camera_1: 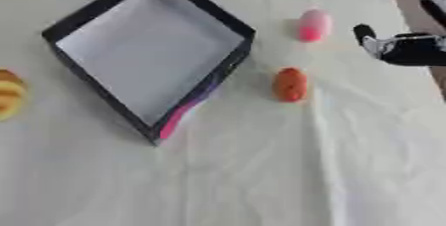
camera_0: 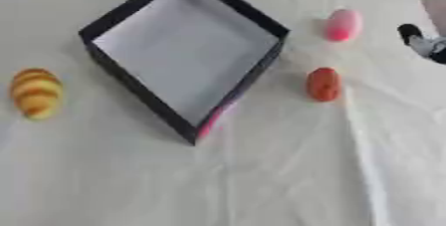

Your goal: Pick up objects on the table and place them in the box.

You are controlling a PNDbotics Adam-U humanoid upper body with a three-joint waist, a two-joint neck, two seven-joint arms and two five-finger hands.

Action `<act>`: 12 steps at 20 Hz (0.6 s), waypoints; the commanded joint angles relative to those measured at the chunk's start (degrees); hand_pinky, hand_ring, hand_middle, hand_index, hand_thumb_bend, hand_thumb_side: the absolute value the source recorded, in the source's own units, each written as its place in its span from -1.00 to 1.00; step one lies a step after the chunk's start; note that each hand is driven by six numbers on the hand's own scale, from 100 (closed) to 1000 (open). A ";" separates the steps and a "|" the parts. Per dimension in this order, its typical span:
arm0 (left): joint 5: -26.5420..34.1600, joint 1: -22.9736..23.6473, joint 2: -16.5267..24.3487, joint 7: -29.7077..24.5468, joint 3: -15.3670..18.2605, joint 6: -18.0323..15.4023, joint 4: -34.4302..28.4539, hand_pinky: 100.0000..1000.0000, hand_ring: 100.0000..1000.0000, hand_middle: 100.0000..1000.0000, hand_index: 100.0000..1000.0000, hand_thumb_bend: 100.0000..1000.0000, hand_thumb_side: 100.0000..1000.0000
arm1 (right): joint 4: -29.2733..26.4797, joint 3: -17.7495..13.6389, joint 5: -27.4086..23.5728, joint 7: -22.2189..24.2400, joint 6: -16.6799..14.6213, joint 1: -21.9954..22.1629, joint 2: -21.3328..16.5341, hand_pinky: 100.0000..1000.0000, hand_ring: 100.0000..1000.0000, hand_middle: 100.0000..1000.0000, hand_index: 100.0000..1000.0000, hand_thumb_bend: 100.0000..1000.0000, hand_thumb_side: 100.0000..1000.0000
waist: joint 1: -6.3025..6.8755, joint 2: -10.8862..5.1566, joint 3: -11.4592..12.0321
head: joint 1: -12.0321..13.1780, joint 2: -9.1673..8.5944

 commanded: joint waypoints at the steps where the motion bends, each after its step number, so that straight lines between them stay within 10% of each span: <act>1: -0.11 -0.28 1.61 0.23 0.59 0.02 -1.11 0.84 0.83 0.83 0.64 -0.80 0.56 | -1.02 -1.24 -0.13 -0.39 0.07 -0.23 -1.36 0.68 0.60 0.33 0.70 -0.57 -0.79 | 0.22 -1.01 -0.09 | 0.26 0.02; 12: -0.25 -0.27 1.50 0.09 0.49 0.17 -1.02 0.84 0.83 0.83 0.64 -0.80 0.56 | -1.02 -1.28 -0.72 -1.81 -0.27 -0.33 -1.27 0.68 0.58 0.33 0.70 -0.59 -0.79 | 0.25 -0.95 0.07 | 0.14 -0.03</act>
